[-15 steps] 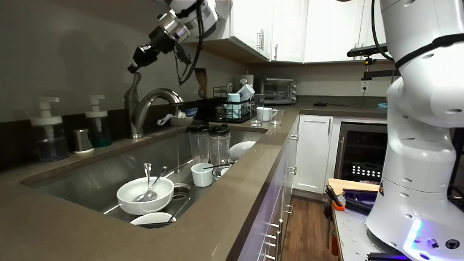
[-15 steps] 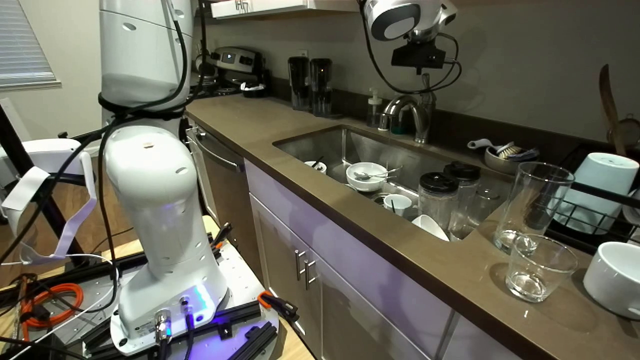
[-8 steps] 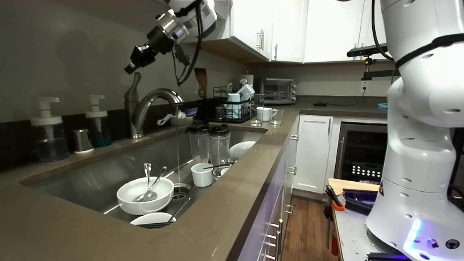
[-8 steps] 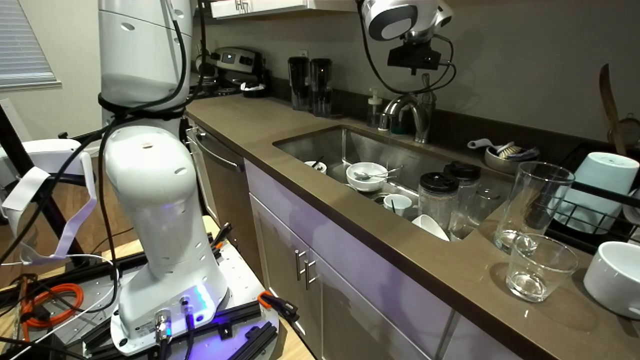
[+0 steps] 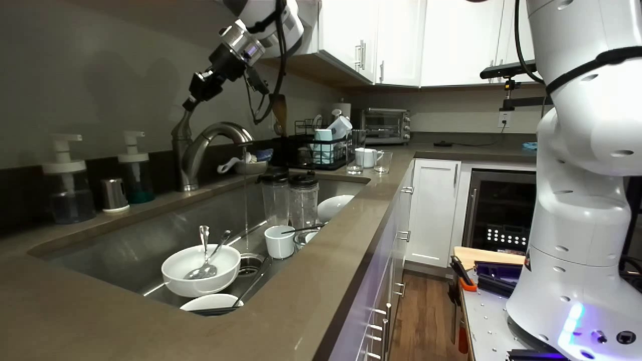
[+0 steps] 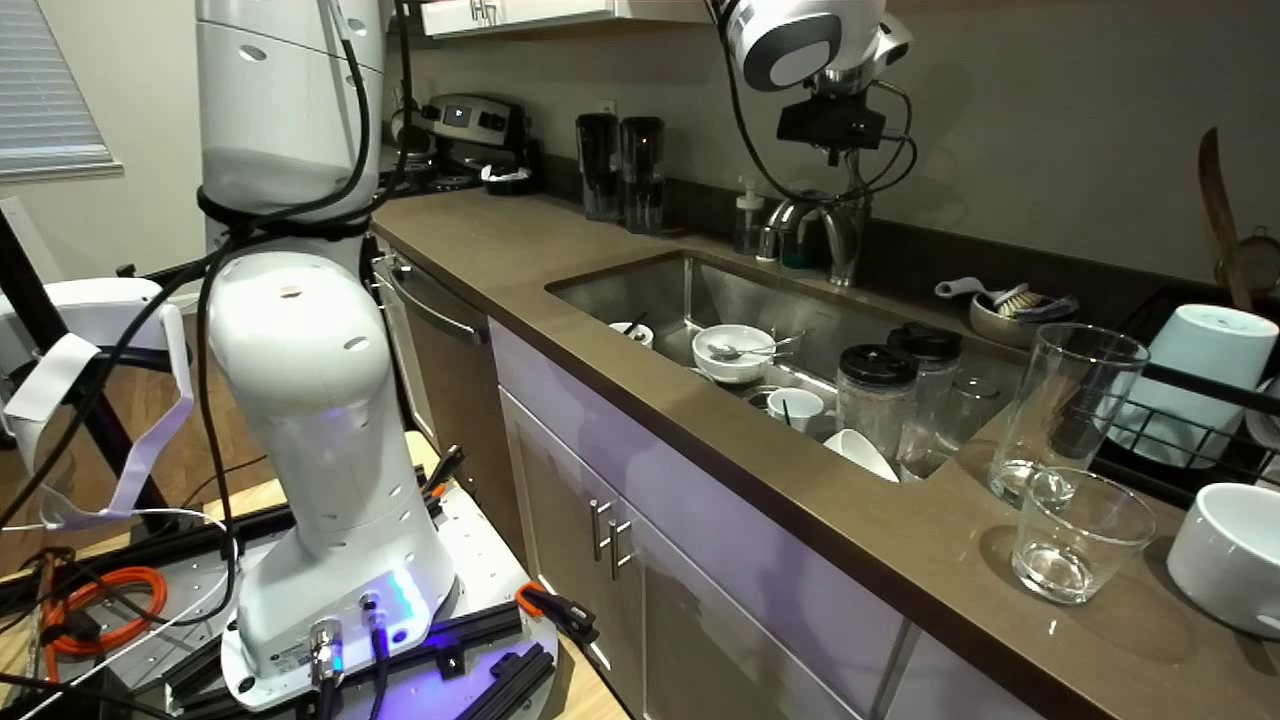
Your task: Push the faucet handle backwards
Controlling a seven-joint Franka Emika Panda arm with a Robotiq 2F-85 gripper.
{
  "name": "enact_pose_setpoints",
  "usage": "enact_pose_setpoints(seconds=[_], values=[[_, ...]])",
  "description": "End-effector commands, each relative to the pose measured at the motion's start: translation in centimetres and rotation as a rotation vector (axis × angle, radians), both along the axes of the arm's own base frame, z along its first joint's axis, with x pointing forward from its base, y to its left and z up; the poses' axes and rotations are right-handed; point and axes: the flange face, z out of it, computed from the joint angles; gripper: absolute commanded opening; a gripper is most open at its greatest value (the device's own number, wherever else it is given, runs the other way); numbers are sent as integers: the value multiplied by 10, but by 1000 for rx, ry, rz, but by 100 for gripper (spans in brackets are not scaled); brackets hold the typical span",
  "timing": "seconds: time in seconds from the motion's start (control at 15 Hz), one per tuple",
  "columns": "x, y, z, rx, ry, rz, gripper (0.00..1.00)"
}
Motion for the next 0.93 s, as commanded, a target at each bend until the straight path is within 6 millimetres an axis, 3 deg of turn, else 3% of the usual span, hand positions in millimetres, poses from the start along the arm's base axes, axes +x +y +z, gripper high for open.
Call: enact_pose_setpoints(seconds=[0.0,0.87], values=[[-7,-5,3,-34,1,-45,0],[-4,-7,0,-119,17,-133,0]])
